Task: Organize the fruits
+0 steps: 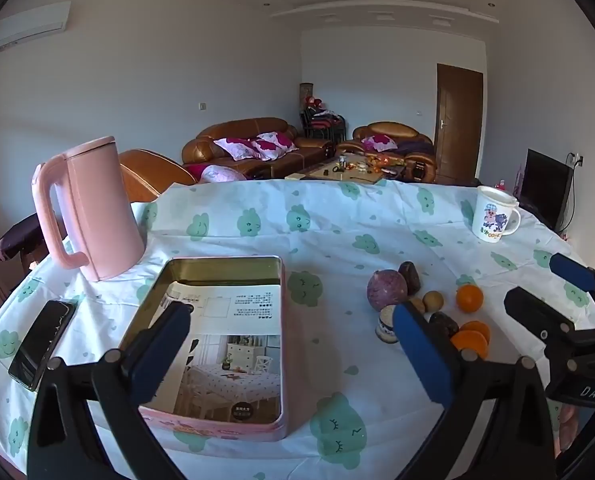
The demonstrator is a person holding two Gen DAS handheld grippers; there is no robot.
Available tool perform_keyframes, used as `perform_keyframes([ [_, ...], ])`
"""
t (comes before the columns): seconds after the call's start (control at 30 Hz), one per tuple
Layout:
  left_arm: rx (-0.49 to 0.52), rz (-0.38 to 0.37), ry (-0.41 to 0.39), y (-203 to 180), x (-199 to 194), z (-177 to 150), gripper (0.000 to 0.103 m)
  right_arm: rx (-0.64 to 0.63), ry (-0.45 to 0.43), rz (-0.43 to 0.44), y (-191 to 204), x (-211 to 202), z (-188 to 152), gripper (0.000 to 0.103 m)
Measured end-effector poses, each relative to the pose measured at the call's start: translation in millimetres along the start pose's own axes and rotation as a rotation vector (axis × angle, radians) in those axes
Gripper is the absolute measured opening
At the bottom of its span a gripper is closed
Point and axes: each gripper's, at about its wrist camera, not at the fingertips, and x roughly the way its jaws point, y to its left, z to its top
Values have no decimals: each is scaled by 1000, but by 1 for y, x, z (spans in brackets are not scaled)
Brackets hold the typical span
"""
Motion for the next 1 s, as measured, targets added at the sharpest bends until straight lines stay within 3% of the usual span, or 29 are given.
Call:
perform_keyframes([
  [1.0,10,1,12,0,4,-4,103,33,-2,-2,-8,-5,-3,102],
])
